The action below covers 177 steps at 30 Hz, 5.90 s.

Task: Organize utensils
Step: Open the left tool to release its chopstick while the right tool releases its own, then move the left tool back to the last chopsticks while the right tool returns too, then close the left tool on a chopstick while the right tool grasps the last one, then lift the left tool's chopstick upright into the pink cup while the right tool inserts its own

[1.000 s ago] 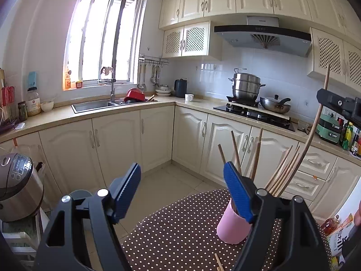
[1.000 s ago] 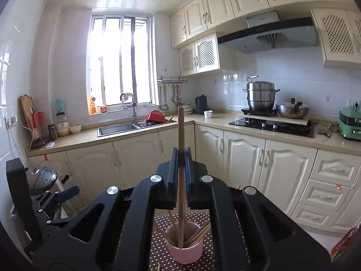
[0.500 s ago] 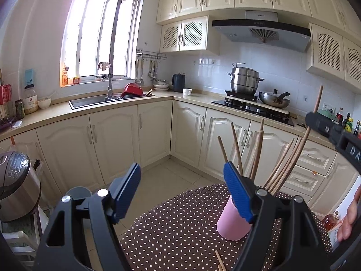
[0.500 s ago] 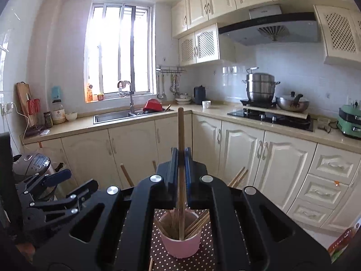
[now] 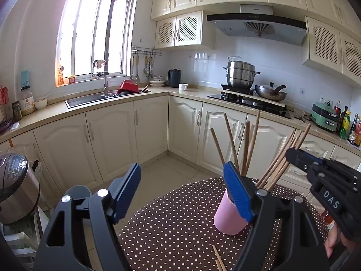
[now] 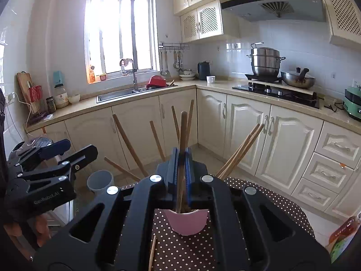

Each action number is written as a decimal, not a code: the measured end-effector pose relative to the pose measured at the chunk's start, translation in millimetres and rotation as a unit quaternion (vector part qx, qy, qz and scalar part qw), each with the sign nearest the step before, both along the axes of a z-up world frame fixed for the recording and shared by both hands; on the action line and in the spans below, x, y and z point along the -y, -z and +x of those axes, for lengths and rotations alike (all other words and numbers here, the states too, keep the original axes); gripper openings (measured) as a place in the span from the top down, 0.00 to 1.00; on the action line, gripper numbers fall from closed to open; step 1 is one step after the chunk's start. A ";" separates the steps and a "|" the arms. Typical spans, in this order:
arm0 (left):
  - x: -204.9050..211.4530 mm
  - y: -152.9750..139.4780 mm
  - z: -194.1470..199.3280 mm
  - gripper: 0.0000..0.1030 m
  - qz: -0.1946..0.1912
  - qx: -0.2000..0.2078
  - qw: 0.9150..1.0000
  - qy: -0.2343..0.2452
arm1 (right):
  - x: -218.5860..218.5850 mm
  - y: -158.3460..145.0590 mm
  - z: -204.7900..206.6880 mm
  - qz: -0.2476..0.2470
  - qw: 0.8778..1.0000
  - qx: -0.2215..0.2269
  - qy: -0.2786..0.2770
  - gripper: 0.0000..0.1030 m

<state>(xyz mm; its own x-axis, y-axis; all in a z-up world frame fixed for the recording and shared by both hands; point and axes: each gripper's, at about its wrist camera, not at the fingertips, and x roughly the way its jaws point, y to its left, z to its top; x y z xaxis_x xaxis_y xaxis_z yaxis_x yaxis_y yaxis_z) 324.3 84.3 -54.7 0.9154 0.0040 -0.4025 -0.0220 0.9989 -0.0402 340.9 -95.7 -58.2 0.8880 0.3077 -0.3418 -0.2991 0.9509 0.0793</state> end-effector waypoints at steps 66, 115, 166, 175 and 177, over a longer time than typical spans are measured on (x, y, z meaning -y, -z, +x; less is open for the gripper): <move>71.3 165.2 -71.0 0.24 0.079 -0.239 0.965 0.069 | 46.5 135.1 -99.2 0.047 0.986 -0.160 0.003 0.54; -4.4 166.7 -0.3 0.95 0.014 -0.274 0.960 0.053 | -75.9 166.8 11.7 -0.110 0.948 -0.292 -0.069 0.78; 81.3 -40.0 -99.5 0.95 0.000 0.066 0.988 0.141 | 32.6 -17.3 -94.7 0.046 0.997 -0.032 -0.059 0.94; 99.3 -56.6 -68.8 0.95 0.007 0.090 0.985 0.146 | 45.4 -30.7 -71.8 0.050 0.998 -0.013 -0.045 0.94; 102.3 -57.8 -61.7 0.95 0.008 0.093 0.985 0.145 | 46.6 -30.8 -66.0 0.049 0.998 -0.014 -0.046 0.94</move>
